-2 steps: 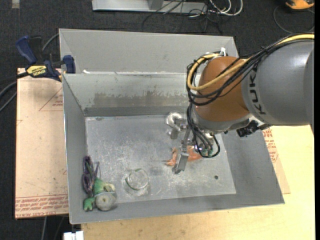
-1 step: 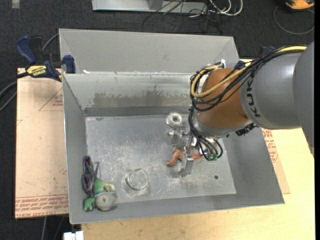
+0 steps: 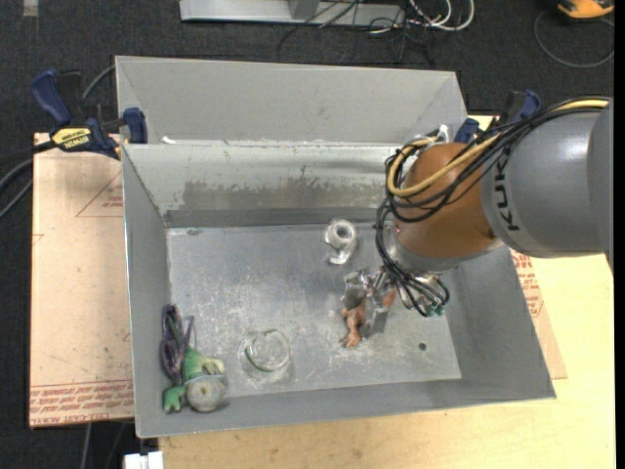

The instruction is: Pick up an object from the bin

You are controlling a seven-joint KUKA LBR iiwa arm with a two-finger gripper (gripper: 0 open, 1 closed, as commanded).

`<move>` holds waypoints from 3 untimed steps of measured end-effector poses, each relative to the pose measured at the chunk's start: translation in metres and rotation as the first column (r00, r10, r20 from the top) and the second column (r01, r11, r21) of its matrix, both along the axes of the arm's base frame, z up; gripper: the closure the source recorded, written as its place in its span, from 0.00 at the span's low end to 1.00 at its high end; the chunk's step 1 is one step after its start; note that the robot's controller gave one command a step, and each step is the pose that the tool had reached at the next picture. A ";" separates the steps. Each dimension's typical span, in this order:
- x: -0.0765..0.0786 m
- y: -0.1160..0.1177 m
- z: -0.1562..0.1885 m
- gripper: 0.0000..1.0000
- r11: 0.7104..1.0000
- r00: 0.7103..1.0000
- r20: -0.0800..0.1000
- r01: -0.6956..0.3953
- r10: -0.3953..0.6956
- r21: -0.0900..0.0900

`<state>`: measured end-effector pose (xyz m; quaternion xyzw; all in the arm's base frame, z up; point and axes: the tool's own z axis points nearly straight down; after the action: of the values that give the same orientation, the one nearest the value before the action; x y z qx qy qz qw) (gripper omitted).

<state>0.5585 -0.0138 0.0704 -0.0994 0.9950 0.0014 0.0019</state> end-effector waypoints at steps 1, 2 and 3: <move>0.000 0.000 0.000 1.00 1.000 1.000 0.000 0.000 0.000 0.000; 0.000 0.000 0.000 1.00 1.000 1.000 -0.001 0.000 0.000 0.000; 0.000 0.000 0.000 1.00 1.000 1.000 -0.001 0.000 0.000 0.000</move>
Offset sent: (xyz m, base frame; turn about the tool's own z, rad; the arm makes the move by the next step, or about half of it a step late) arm 0.0000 0.0000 0.0000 0.0000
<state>0.5582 -0.0139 0.0701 -0.0994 0.9950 0.0017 0.0015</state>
